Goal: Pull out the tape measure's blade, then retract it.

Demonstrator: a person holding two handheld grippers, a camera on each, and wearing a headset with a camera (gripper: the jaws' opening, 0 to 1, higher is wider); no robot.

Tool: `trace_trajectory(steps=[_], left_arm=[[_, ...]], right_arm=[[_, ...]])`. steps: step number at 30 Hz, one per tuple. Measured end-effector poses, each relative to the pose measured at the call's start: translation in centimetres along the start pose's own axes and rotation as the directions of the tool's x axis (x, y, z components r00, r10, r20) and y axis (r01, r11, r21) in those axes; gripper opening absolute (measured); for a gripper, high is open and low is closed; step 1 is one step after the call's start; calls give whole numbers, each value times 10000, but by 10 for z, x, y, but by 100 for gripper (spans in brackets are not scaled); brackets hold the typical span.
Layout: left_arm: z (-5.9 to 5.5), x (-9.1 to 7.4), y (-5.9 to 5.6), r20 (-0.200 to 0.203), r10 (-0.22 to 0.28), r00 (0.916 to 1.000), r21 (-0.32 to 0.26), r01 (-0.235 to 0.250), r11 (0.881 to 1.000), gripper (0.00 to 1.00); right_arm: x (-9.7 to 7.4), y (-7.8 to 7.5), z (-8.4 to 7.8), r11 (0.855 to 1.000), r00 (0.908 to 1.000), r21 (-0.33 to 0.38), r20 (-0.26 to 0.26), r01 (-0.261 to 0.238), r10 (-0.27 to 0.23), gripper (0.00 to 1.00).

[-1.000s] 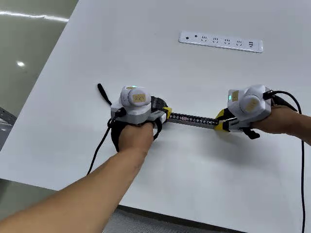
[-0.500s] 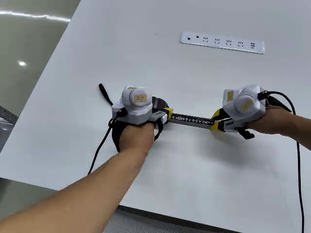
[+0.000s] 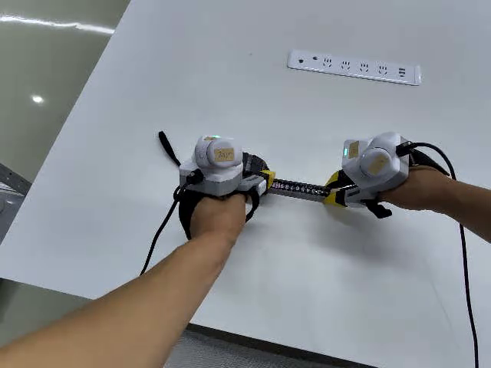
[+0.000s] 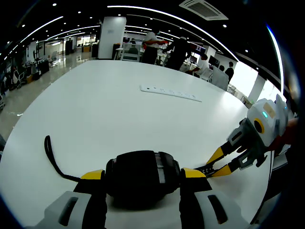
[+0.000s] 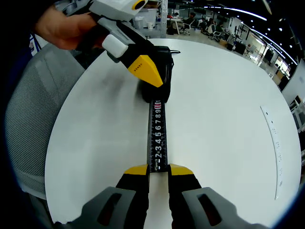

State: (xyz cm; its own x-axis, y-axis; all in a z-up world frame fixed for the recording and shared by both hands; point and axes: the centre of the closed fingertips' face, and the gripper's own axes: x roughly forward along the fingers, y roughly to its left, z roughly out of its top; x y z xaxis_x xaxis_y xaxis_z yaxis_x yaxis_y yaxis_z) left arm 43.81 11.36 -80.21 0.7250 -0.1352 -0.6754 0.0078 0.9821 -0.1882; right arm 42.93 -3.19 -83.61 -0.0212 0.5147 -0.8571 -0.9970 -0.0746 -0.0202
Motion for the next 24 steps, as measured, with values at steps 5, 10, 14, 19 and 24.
trace_trajectory(steps=[5, 10, 14, 19, 24], left_arm=[[0, 0, 1, 3, -13, 10000, -19, 13, 10000, 58], [0, 0, 2, 1, -27, 10000, -37, 27, 10000, 58], [0, -1, 1, -3, -46, 10000, -43, 46, 10000, 58], [0, -1, 1, -12, -60, 10000, -56, 60, 10000, 58], [0, -2, 1, -15, -73, 10000, -79, 73, 9999, 58]], right_arm=[[4, 0, 7, 10000, 10000, -10, 46, -18, 18, 11], [7, 1, 13, 10000, 9999, -79, 94, -41, 42, 11], [10, 1, 17, 10000, 9999, -66, 104, -48, 49, 11], [14, 2, 21, 9999, 9999, -124, 134, -85, 87, 11], [17, 1, 27, 9999, 9997, -115, 188, -123, 125, 11]])
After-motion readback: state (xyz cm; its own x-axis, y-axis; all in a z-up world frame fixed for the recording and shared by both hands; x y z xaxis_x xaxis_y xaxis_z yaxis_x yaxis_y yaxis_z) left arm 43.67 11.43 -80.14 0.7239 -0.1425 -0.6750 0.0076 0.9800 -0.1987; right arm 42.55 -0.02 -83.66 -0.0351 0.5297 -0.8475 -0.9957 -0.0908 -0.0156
